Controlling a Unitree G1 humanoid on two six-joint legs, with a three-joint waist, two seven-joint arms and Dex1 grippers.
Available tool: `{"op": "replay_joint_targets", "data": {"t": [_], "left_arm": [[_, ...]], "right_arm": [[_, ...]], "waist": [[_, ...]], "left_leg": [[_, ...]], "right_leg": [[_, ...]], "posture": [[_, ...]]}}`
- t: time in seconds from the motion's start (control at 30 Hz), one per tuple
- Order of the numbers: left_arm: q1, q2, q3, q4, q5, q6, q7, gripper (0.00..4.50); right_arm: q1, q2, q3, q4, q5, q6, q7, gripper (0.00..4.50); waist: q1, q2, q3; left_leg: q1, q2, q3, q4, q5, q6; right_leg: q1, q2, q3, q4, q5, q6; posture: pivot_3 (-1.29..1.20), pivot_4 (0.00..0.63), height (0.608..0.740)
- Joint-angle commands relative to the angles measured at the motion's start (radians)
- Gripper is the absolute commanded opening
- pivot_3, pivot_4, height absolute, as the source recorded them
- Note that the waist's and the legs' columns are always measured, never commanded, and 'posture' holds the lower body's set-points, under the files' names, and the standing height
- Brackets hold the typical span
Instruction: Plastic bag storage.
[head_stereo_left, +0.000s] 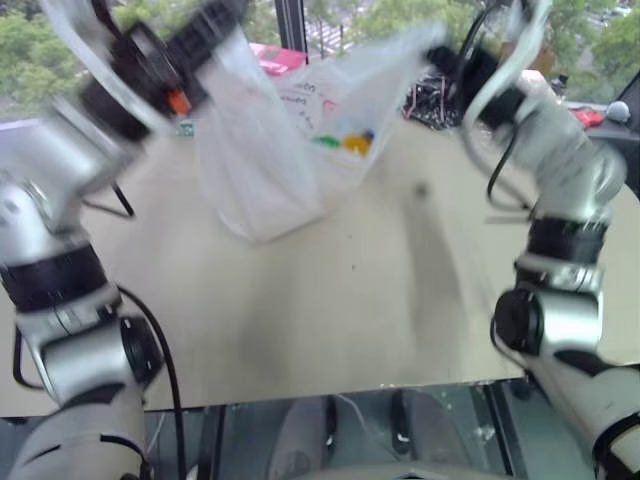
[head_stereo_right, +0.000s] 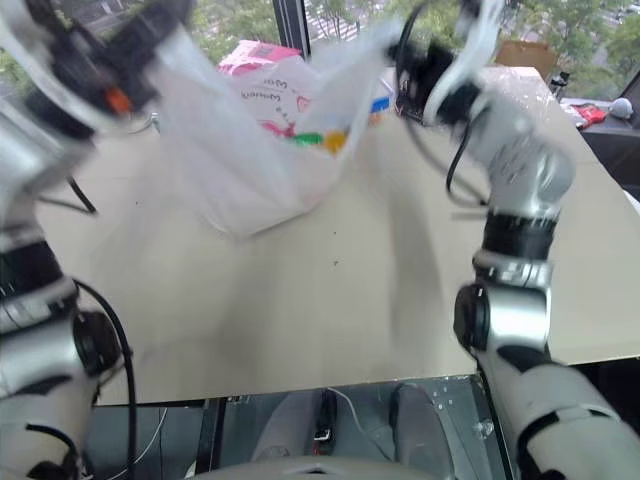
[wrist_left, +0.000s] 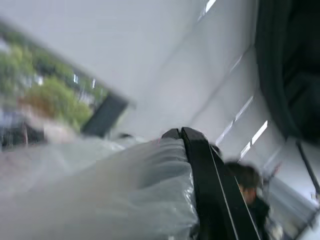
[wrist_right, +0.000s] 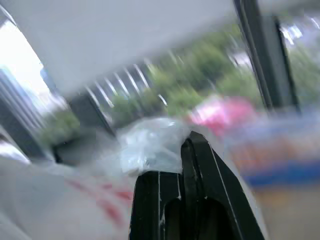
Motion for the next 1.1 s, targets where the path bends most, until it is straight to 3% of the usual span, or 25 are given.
{"op": "replay_joint_targets", "data": {"t": [0.03,0.13,0.23,0.33,0.47,0.57,0.7,0.83,0.93,1.1], "left_arm": [[-0.196,0.019,-0.079,0.248,0.246,-0.079,-0.146,0.01],[-0.375,-0.033,-0.170,0.473,0.477,-0.181,-0.271,0.01],[-0.458,-0.099,-0.185,0.584,0.582,-0.206,-0.343,0.01],[-0.463,-0.138,-0.159,0.590,0.625,-0.164,-0.397,0.01],[-0.400,-0.154,-0.099,0.511,0.608,-0.057,-0.399,0.01],[-0.155,-0.154,-0.084,0.206,0.534,0.087,-0.398,0.01],[0.198,-0.185,-0.189,-0.178,0.634,0.047,-0.371,0.01],[0.417,-0.235,-0.271,-0.324,0.779,-0.085,-0.375,0.01],[0.545,-0.215,-0.325,-0.376,0.896,-0.188,-0.414,0.01],[0.661,-0.155,-0.347,-0.400,1.007,-0.310,-0.522,0.01]], "right_arm": [[-0.166,-0.079,-0.068,0.171,0.032,-0.074,0.013,0.00],[-0.275,-0.164,-0.053,0.303,-0.015,-0.139,0.040,0.00],[-0.306,-0.229,-0.061,0.279,0.007,-0.112,0.049,0.00],[-0.268,-0.269,-0.095,0.115,0.098,-0.006,0.006,0.00],[-0.092,-0.287,-0.134,-0.249,0.275,0.193,-0.107,0.00],[0.288,-0.209,-0.180,-0.639,0.460,0.285,-0.307,0.00],[0.742,-0.186,-0.083,-0.902,0.397,0.302,-0.400,0.00],[1.012,-0.195,0.016,-0.926,0.250,0.210,-0.368,0.00],[1.183,-0.266,0.095,-0.941,0.108,0.142,-0.313,0.00],[1.328,-0.349,0.174,-0.951,-0.064,0.040,-0.261,0.00]], "waist": [[-0.002,0.000,0.000],[-0.003,0.000,0.001],[-0.003,0.000,0.001],[-0.013,0.000,0.001],[-0.035,0.001,0.001],[-0.040,0.002,-0.001],[-0.032,0.008,-0.002],[-0.023,0.007,-0.001],[-0.014,0.007,-0.004],[-0.006,0.007,-0.004]], "left_leg": [[-0.001,0.000,0.004,-0.002,0.000,0.000],[-0.006,0.000,0.004,-0.004,0.000,0.000],[-0.013,0.000,0.003,-0.003,0.000,0.000],[-0.015,-0.001,0.006,-0.006,0.000,0.000],[-0.020,0.002,0.006,-0.010,0.001,-0.001],[-0.014,0.005,0.006,-0.012,0.000,-0.001],[-0.011,0.007,0.009,-0.011,0.000,-0.001],[-0.011,0.004,0.011,0.005,0.000,0.001],[0.010,0.004,0.011,0.005,-0.004,0.007],[0.016,0.007,0.012,0.004,-0.005,0.007]], "right_leg": [[0.000,0.000,-0.001,-0.001,0.000,0.000],[-0.003,0.000,-0.003,-0.003,0.000,0.001],[-0.009,-0.001,-0.005,-0.003,0.000,0.001],[-0.012,-0.002,-0.004,-0.004,-0.001,0.001],[-0.022,-0.003,-0.008,-0.003,-0.001,0.001],[-0.020,-0.005,-0.010,-0.001,-0.001,0.000],[-0.019,-0.006,-0.008,0.003,-0.003,-0.002],[-0.018,-0.007,-0.004,0.011,-0.001,-0.001],[0.004,-0.005,-0.004,0.005,-0.004,-0.004],[0.010,-0.005,-0.003,0.001,-0.002,-0.007]], "posture": [[0.00,0.150,0.740],[0.00,0.150,0.740],[0.00,0.150,0.740],[0.00,0.150,0.740],[0.00,0.150,0.740],[0.00,0.150,0.740],[0.00,0.150,0.740],[0.00,0.150,0.740],[0.00,0.150,0.740],[0.00,0.150,0.740]]}}
